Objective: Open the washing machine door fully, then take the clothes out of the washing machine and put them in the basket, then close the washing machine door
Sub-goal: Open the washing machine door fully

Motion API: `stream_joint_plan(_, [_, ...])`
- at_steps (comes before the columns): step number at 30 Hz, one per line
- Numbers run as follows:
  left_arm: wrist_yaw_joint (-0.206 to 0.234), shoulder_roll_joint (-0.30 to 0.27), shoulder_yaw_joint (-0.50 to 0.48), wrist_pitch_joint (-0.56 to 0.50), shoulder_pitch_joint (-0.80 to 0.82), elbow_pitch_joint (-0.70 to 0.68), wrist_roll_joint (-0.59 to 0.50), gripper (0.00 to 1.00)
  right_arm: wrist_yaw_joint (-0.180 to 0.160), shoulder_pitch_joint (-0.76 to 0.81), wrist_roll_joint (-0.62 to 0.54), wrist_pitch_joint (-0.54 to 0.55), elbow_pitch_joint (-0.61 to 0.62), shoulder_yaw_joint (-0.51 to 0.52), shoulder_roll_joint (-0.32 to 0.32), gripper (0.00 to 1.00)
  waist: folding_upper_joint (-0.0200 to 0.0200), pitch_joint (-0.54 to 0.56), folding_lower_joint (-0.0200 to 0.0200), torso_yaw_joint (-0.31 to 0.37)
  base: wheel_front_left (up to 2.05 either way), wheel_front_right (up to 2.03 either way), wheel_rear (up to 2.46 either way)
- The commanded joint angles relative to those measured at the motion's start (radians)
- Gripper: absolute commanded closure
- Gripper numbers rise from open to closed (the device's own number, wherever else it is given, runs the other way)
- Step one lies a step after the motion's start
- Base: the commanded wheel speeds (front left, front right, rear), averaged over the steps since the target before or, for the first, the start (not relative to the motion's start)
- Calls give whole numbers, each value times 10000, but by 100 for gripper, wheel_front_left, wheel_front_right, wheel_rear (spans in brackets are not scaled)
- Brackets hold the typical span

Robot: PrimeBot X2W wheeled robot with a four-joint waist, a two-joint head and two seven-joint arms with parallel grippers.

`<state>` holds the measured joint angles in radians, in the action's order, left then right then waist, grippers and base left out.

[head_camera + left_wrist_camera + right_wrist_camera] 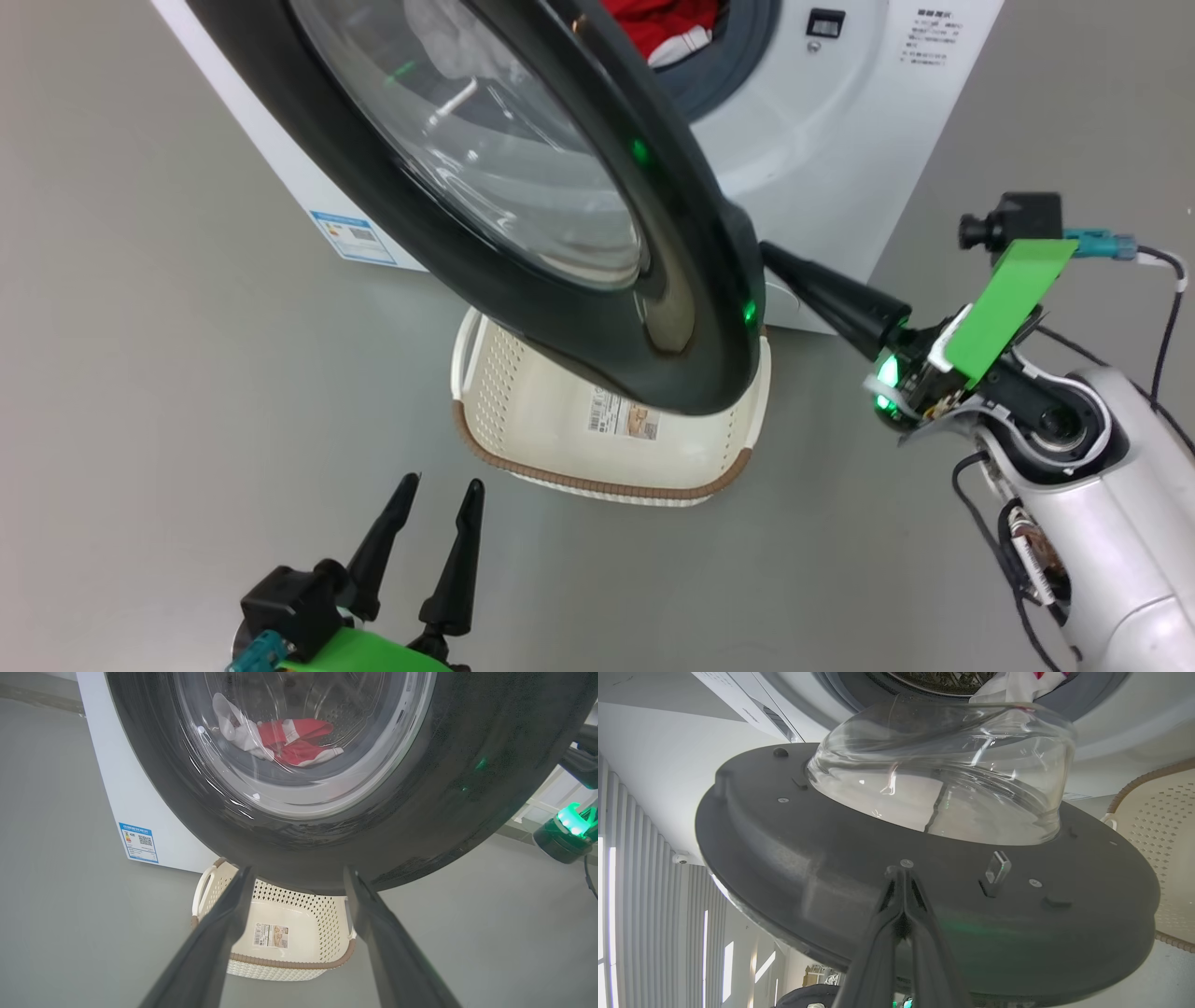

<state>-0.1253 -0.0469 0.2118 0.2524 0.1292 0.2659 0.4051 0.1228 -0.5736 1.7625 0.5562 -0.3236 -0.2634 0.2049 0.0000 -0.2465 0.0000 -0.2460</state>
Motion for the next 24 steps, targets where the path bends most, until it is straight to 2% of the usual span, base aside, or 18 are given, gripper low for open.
stream_joint_plan(1, [-54, -69, -285, 94, 194, -169, 61, 0, 79, 154, -103, 154, 264, -110, -261, 100, 0, 108, 0, -83, 0, 0, 0])
stream_joint_plan(11, [-54, -50, -355, 94, -24, -153, 41, 0, 79, 724, -649, 966, 255, -61, -876, 100, 0, 509, 0, -570, 0, 0, 0])
stream_joint_plan(24, [-54, -36, -401, 94, -320, -199, -6, 0, 79, 1265, -1082, 1531, 391, -205, -1321, 100, 0, 965, 0, -1482, 0, 0, 0])
